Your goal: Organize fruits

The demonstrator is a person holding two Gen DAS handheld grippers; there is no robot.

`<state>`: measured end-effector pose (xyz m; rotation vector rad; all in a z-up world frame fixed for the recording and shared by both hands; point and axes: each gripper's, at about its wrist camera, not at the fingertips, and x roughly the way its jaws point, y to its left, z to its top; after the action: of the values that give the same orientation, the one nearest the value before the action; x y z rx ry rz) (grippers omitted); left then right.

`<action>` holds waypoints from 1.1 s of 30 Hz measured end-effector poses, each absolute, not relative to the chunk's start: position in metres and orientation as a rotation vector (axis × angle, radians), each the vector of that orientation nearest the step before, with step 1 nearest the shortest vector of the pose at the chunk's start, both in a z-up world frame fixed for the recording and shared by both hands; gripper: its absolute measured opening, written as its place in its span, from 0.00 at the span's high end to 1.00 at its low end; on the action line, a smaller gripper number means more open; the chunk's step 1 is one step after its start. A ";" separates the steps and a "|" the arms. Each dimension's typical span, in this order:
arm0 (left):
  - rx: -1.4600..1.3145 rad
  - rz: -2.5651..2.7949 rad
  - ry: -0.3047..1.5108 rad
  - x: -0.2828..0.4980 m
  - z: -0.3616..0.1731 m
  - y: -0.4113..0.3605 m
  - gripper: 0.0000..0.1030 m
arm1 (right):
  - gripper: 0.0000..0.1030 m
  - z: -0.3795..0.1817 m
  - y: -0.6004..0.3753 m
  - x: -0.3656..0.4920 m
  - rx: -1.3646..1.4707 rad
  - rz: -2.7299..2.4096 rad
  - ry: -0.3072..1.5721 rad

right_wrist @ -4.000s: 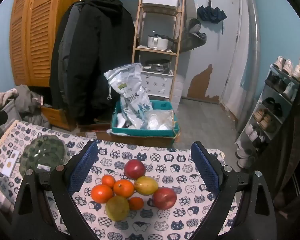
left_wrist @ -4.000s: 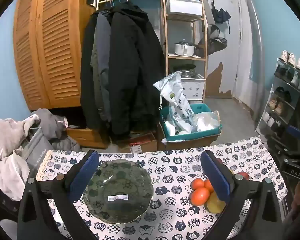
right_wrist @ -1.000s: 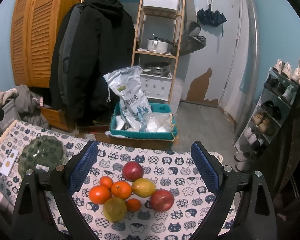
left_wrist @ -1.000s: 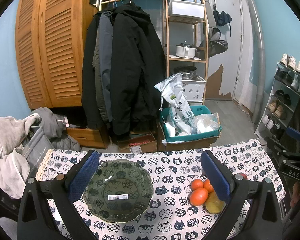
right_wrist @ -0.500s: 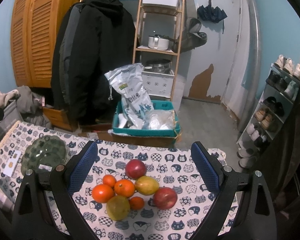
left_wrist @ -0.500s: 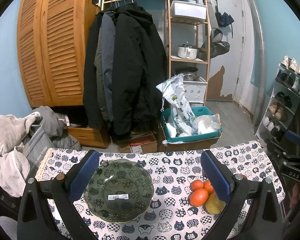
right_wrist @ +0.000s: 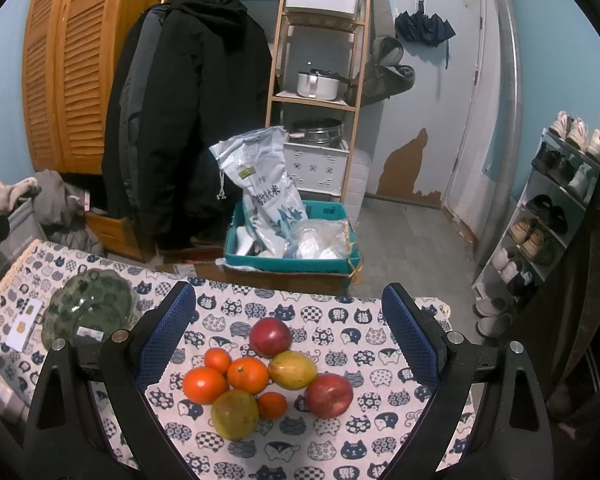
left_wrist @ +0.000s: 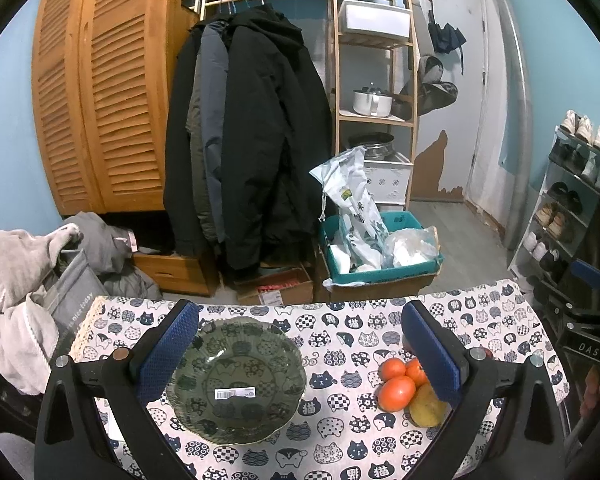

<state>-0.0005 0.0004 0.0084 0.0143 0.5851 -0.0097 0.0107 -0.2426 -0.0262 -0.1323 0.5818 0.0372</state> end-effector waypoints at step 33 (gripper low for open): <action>0.062 -0.098 0.821 0.043 -0.074 -0.037 0.01 | 0.10 -0.076 -0.279 0.029 -0.145 -0.024 0.789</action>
<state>0.0430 -0.0368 -0.0744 0.0618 0.8210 -0.0981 0.0286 -0.2787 -0.0758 -0.1447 0.7889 -0.0236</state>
